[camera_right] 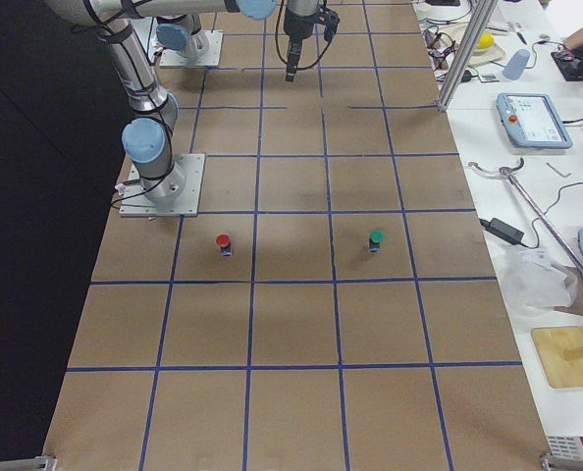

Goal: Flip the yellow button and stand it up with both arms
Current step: 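Move the left gripper down toward the yellow button lying on its side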

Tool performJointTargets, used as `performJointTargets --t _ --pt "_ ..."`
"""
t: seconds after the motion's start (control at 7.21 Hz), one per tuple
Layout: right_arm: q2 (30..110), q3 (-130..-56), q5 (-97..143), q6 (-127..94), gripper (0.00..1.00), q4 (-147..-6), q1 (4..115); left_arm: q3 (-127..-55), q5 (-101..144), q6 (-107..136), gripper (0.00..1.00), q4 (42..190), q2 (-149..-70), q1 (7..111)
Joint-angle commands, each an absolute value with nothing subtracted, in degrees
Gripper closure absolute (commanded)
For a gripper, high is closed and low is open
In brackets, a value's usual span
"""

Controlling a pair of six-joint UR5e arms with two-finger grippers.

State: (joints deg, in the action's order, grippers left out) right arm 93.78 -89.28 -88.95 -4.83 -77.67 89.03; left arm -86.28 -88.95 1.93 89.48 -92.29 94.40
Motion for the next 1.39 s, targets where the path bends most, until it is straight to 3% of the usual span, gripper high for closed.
performJointTargets --t 0.0,0.42,0.83,1.25 --pt "93.8 -89.2 -88.9 -4.8 0.00 -77.7 89.0 -86.3 -88.9 1.8 0.00 89.6 -92.3 94.3" --pt "93.8 -89.2 -88.9 -4.8 0.00 -77.7 89.0 -89.1 -89.3 -1.6 0.00 90.1 -90.7 87.3" --pt "93.8 -89.2 -88.9 -4.9 0.00 -77.6 89.0 -104.3 -88.9 -16.3 0.01 80.6 -88.0 69.2" --pt "93.8 -89.3 -89.0 -4.9 0.00 -77.6 89.0 -117.6 -88.8 -31.9 0.01 58.6 -94.5 56.6"
